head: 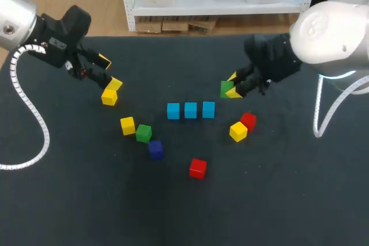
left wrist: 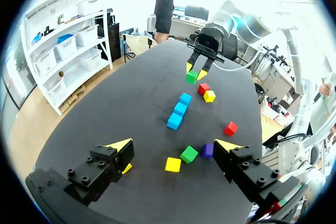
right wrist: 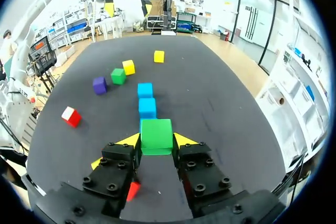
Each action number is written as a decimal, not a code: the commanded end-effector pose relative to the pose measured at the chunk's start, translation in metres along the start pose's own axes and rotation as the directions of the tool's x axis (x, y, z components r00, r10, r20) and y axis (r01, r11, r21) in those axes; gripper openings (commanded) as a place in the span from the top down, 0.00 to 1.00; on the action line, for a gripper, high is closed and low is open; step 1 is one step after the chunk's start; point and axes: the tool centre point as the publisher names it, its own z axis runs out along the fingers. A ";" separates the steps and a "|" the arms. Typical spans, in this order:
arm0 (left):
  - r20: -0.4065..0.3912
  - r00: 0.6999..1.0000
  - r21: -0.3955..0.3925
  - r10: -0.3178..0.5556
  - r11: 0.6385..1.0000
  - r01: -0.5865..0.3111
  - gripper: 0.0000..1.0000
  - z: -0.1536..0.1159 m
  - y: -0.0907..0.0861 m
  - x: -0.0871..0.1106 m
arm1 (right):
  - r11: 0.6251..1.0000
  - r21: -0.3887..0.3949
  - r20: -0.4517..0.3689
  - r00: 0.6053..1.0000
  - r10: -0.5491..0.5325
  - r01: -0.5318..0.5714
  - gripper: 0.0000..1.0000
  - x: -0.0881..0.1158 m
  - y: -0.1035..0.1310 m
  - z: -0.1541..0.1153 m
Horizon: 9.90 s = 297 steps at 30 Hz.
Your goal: Place the blue cubes, place green cubes on the blue cubes, place the yellow cubes on the green cubes, then place the red cubes on the yellow cubes, and place purple cube on the red cubes.
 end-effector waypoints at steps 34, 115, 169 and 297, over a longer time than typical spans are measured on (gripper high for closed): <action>0.006 1.000 0.000 0.003 1.000 -0.003 0.00 0.000 0.000 0.002 | 1.000 -0.025 -0.025 1.000 0.001 -0.002 1.00 -0.027 0.020 0.056; 0.006 1.000 0.000 0.003 1.000 -0.003 0.00 0.000 0.000 0.002 | 0.998 -0.066 -0.032 0.999 0.012 -0.014 0.64 -0.016 0.012 0.061; 0.006 1.000 0.000 0.003 1.000 -0.003 0.00 0.000 0.000 0.002 | 0.997 0.055 0.111 0.992 0.054 -0.060 0.00 0.065 0.033 -0.071; -0.437 0.710 0.246 0.553 0.832 -0.497 1.00 0.124 -0.031 0.086 | 0.997 0.068 0.119 0.991 -0.054 0.046 0.00 0.102 0.043 -0.108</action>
